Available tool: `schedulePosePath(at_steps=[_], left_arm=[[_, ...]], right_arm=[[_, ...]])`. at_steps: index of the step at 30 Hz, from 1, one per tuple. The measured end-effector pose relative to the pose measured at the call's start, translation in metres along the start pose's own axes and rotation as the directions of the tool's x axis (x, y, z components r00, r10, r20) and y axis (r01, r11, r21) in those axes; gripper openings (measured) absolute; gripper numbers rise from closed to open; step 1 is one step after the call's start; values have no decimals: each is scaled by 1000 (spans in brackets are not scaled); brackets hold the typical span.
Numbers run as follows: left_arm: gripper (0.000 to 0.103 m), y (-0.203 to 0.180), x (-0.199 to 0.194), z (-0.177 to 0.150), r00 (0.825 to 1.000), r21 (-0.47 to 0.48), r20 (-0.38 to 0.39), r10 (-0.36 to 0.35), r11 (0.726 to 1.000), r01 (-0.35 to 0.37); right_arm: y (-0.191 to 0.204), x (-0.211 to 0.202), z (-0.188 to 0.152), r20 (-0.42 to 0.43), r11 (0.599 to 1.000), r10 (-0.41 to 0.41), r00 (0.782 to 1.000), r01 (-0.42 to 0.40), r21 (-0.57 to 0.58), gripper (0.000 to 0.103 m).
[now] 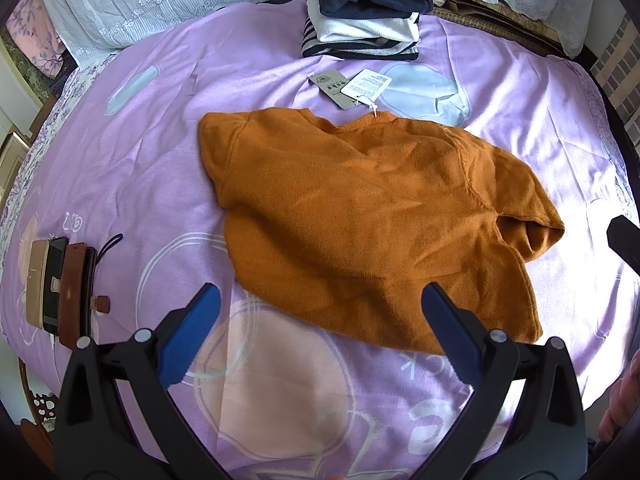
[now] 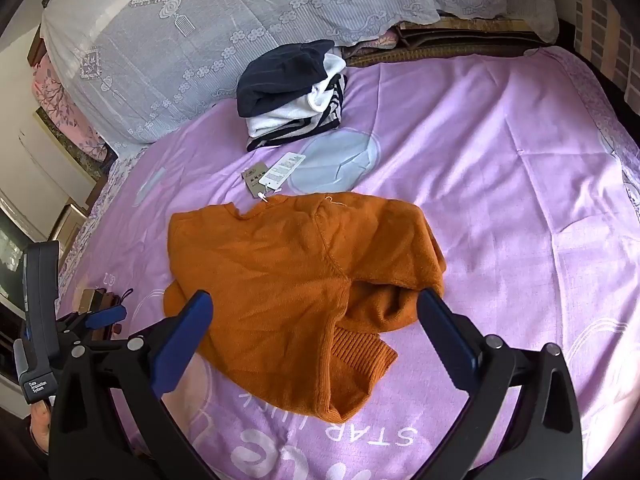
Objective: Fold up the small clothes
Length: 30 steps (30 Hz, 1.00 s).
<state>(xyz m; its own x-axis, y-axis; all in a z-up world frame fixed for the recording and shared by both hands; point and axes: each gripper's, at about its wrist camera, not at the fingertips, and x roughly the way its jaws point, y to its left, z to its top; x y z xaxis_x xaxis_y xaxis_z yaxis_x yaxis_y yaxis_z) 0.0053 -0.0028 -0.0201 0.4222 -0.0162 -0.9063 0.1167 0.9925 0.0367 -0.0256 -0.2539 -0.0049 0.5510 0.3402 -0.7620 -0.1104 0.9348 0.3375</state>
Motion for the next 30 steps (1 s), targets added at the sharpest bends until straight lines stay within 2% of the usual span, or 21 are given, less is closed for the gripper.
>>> schedulePosePath(at_steps=[30], left_arm=[[101, 3, 7, -3, 1000, -21, -26, -6, 1000, 6]], right_arm=[[-2, 4, -3, -16, 1000, -5, 1000, 5, 12, 102]])
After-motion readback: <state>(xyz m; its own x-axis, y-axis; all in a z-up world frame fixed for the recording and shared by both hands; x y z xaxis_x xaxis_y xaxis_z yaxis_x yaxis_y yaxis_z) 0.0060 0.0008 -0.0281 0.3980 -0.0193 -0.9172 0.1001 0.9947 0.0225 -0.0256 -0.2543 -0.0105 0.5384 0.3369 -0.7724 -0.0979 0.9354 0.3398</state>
